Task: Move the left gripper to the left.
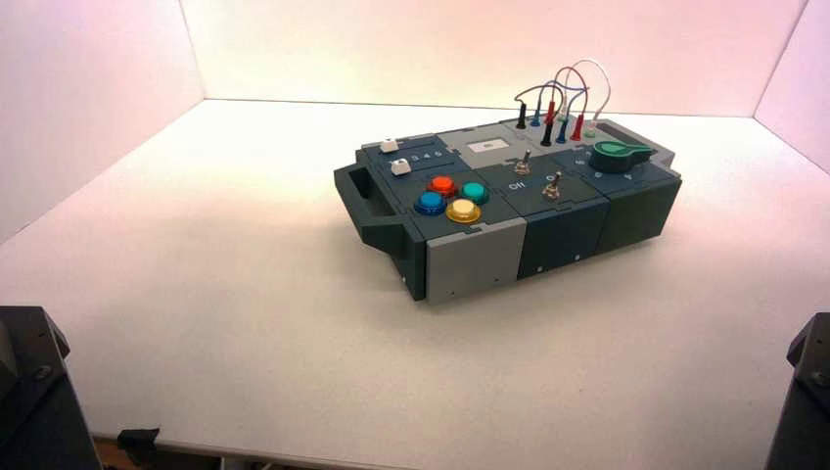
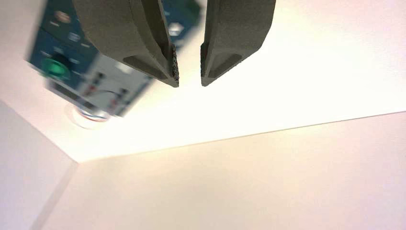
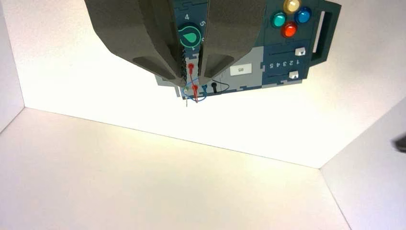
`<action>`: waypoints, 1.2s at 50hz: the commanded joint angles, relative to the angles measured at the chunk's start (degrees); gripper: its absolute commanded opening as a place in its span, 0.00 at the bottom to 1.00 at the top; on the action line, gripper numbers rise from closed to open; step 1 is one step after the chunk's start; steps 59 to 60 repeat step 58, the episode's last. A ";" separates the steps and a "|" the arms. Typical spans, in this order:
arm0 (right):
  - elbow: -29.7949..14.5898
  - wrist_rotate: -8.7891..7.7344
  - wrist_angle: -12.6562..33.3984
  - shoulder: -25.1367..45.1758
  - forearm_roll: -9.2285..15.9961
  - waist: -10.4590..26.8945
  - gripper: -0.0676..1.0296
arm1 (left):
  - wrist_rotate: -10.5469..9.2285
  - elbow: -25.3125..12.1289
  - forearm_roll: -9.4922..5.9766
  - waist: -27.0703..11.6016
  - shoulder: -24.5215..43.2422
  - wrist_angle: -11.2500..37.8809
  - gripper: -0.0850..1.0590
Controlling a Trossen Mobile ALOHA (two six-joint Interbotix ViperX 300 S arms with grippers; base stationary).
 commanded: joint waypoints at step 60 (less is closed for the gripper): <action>-1.41 0.00 0.35 -0.18 0.09 0.00 0.20 | 10.11 4.39 0.62 37.00 -23.47 7.73 0.32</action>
